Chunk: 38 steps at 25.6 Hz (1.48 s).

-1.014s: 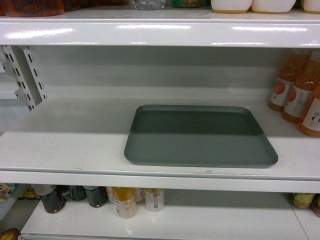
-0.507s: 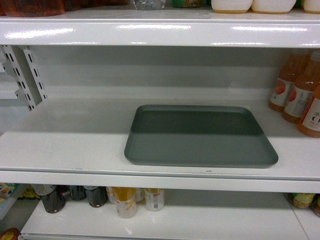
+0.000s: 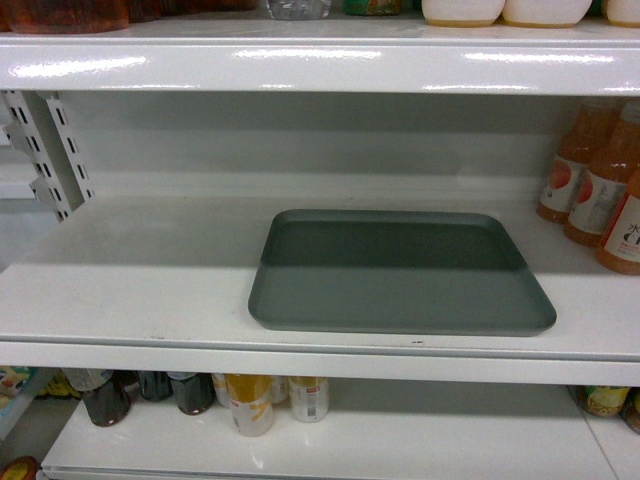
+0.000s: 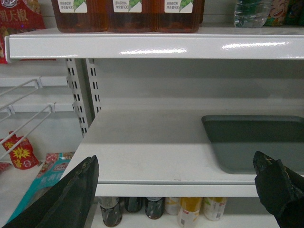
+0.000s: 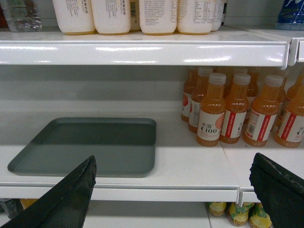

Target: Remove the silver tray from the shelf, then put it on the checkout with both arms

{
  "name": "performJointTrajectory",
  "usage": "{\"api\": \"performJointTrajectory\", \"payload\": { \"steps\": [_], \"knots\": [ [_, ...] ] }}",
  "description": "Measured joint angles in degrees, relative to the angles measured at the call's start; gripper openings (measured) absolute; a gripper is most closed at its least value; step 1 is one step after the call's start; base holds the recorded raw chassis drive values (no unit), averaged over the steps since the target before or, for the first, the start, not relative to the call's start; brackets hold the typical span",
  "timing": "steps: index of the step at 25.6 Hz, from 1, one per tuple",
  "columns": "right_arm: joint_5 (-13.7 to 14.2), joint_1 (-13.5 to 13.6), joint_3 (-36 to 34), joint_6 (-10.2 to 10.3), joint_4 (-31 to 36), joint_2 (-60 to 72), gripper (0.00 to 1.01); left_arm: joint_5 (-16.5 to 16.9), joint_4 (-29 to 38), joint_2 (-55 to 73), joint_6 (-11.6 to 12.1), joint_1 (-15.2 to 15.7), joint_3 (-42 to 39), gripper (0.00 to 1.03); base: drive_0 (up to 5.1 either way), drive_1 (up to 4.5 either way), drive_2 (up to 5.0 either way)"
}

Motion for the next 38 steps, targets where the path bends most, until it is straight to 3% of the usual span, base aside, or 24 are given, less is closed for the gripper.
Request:
{"api": "performJointTrajectory", "payload": {
  "steps": [28,29,31,33,34,38],
  "knots": [
    [0.0,0.0,0.0,-0.1,-0.4,0.1,0.98,0.0,-0.1,0.0,0.0,0.0,0.0,0.98,0.0,0.0,0.0],
    [0.0,0.5,1.1,-1.4,-4.5,1.3,0.98,-3.7,-6.1,1.5,-1.5,-1.2,1.7,0.98,0.0,0.0,0.0],
    [0.0,1.7,1.9,-2.7,-3.3,8.0,0.98,-9.5,-11.5,10.5,-5.5,-5.0,5.5,0.98,0.0,0.0,0.0],
    [-0.4,3.3,2.0,-4.1,1.6,15.8,0.98,-8.5,-7.4,21.4,-8.8,-6.5,7.7,0.98,0.0,0.0,0.0],
    [-0.4,3.9,2.0,-4.5,4.1,18.8,0.98,-7.7,-5.5,25.4,-9.4,-6.8,8.2,0.98,0.0,0.0,0.0],
    [-2.3,3.9,3.0,-3.9,15.0,34.6,0.98,-4.2,4.7,43.2,-9.5,-9.4,10.3,0.98,0.0,0.0,0.0]
  ]
}}
